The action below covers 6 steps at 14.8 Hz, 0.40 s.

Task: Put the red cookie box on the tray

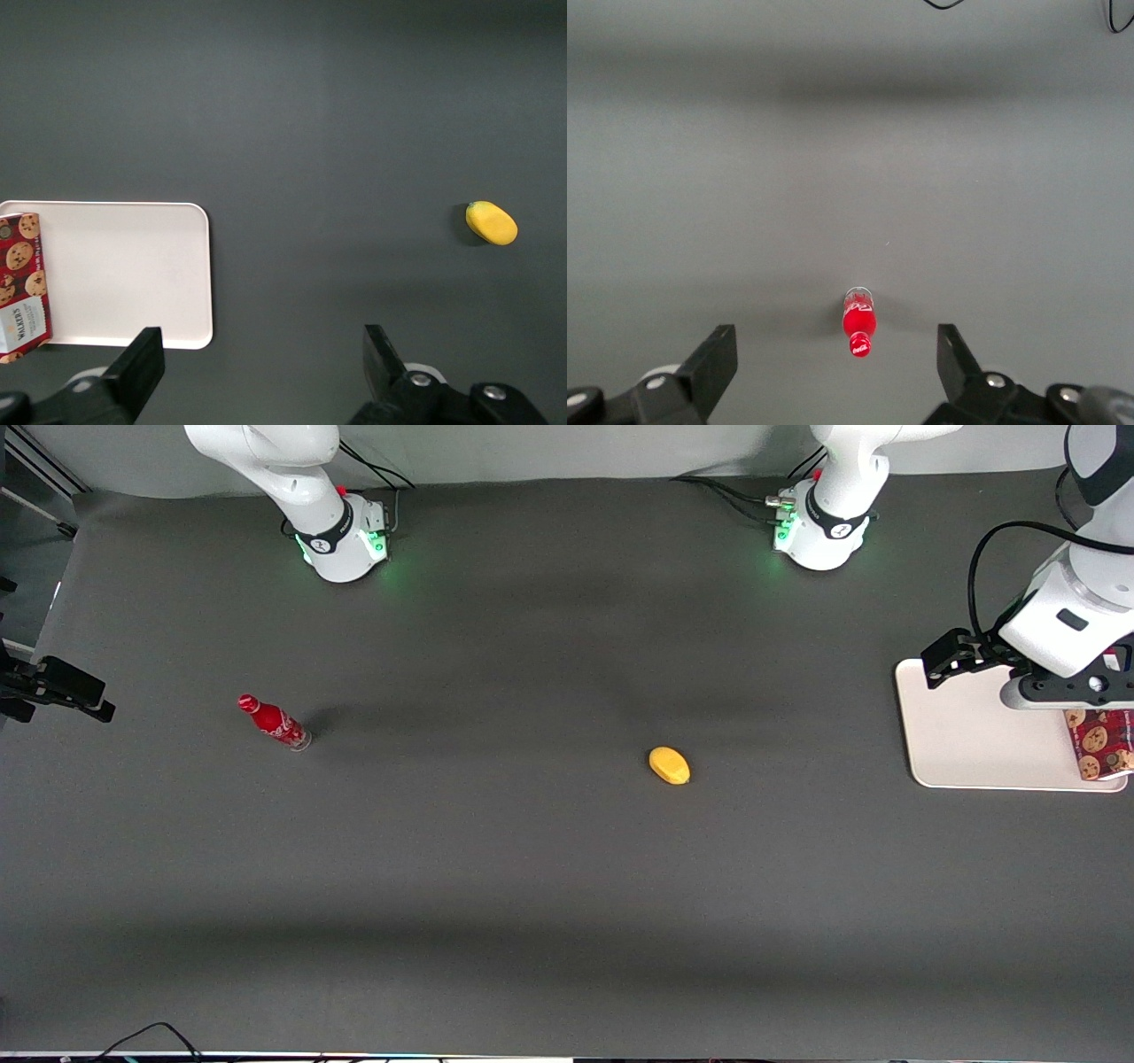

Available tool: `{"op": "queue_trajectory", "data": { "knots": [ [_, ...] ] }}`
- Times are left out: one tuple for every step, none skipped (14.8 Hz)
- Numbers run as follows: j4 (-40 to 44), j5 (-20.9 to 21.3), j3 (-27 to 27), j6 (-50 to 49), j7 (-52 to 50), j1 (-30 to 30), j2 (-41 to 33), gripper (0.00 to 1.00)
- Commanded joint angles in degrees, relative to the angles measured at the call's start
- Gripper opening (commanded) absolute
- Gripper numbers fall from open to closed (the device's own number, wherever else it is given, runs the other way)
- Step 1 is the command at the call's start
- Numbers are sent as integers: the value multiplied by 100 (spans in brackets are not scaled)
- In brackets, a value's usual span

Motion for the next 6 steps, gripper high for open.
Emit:
{"op": "queue_trajectory", "data": {
  "knots": [
    [-106, -25, 125, 103, -5, -8, -277, 100],
    [-80, -78, 134, 103, 4, 1, -294, 100],
    [-45, -130, 169, 95, 39, 1, -295, 100],
    [-18, -183, 221, 103, 92, 1, -295, 100],
    [0, -236, 239, 103, 127, 1, -303, 100],
    [8, -236, 274, 95, 127, 1, -312, 100]
  ]
}}
